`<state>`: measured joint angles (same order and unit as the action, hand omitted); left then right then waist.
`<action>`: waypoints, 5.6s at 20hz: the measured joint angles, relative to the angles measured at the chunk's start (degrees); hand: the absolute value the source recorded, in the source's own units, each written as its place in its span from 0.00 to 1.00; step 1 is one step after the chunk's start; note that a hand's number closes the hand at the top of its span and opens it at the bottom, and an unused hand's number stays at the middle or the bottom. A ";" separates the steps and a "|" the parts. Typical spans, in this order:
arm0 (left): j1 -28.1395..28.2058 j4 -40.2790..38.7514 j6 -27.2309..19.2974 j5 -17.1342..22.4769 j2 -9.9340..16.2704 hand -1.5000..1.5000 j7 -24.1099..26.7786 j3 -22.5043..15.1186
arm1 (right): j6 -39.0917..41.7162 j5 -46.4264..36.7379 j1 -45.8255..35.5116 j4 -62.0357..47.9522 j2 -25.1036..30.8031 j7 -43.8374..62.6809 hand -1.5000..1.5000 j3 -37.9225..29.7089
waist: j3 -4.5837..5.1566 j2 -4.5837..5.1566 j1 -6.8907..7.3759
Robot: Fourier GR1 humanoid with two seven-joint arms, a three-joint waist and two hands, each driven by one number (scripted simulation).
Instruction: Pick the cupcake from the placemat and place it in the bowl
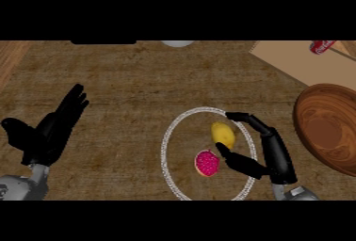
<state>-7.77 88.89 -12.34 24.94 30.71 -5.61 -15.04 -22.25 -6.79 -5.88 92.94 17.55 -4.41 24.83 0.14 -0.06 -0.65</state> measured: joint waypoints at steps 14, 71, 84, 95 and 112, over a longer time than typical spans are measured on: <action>-3.99 -4.76 6.11 0.45 1.71 0.50 -3.49 2.88 | -1.96 -36.60 7.15 14.40 -2.63 23.34 0.00 14.96 | 0.15 -0.40 -0.26; -4.06 -4.70 12.17 -6.62 -4.87 0.50 -6.12 9.31 | 45.80 -37.39 -15.43 -0.71 -16.71 63.46 0.00 12.27 | -0.12 0.03 0.85; -4.23 -5.40 15.28 -8.52 -7.14 0.50 -6.96 12.38 | 42.77 -39.28 -15.74 -10.42 -16.92 60.83 0.00 9.99 | -0.14 0.07 0.82; -3.78 -3.50 17.22 -11.63 -9.61 0.50 -8.74 15.10 | 39.46 -43.03 -13.91 -15.88 -16.52 54.34 1.00 7.35 | 0.01 -0.32 0.86; -4.83 -6.20 20.39 -15.26 -12.82 0.50 -7.87 18.68 | 34.18 -47.80 -14.09 -16.16 -14.69 44.87 1.00 7.36 | -0.01 -0.45 0.71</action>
<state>-12.60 82.68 8.05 9.68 17.89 -13.48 3.63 11.93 -54.59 -19.97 76.79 2.85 40.47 32.19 0.13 -0.51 0.06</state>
